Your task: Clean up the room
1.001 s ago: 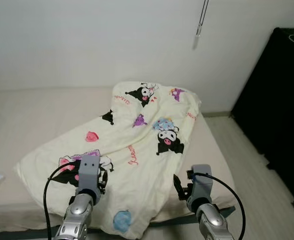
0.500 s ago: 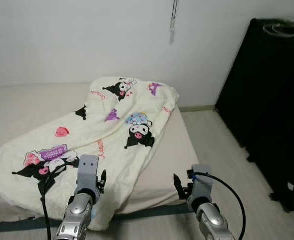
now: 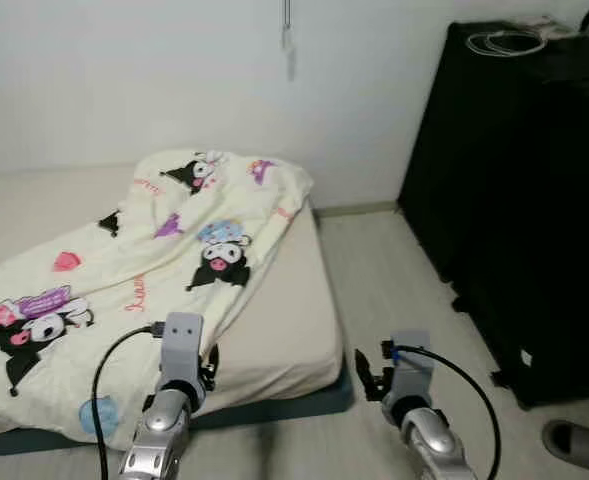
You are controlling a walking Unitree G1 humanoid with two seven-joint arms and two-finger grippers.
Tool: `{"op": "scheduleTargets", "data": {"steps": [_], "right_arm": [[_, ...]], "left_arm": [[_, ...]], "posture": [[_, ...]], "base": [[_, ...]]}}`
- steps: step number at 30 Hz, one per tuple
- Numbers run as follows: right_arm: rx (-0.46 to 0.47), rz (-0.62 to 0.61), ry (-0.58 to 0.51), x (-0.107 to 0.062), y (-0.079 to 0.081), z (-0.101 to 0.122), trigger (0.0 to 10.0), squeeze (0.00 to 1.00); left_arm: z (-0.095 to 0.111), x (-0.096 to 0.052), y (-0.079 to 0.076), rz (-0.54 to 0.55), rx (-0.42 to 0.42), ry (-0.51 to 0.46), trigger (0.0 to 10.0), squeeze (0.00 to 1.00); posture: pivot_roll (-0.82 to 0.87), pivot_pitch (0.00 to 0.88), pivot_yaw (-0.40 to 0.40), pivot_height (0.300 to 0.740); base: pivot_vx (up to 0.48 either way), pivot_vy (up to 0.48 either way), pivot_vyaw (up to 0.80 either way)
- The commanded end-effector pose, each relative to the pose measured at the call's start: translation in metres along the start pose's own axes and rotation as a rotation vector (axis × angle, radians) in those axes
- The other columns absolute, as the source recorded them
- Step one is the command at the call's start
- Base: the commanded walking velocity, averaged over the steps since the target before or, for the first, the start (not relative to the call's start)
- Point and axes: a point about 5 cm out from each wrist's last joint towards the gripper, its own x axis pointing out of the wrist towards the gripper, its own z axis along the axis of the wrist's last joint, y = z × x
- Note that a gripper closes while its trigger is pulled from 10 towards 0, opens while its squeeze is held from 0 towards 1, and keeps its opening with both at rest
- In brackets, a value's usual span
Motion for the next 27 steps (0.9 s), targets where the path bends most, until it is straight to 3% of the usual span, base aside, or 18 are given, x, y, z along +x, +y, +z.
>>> {"op": "scheduleTargets", "data": {"steps": [1, 15, 27], "right_arm": [[0.008, 0.008, 0.016, -0.0009, 0.0044, -0.0037, 10.0, 0.0], [0.008, 0.008, 0.015, -0.0001, 0.0047, -0.0031, 10.0, 0.0], [0.006, 0.007, 0.016, 0.0008, 0.0043, -0.003, 10.0, 0.0]], "left_arm": [[-0.0063, -0.0027, 0.0036, 0.01, 0.004, 0.03, 10.0, 0.0], [-0.0051, -0.0022, 0.0035, 0.007, 0.006, 0.027, 10.0, 0.0], [-0.003, -0.0012, 0.0017, -0.005, 0.002, 0.015, 10.0, 0.0]], "posture": [[0.03, 0.142, -0.002, 0.74], [0.03, 0.139, 0.0, 0.74], [0.03, 0.126, 0.0, 0.74]], "base": [[0.0, 0.0, 0.0], [0.0, 0.0, 0.0], [0.0, 0.414, 0.0]]}}
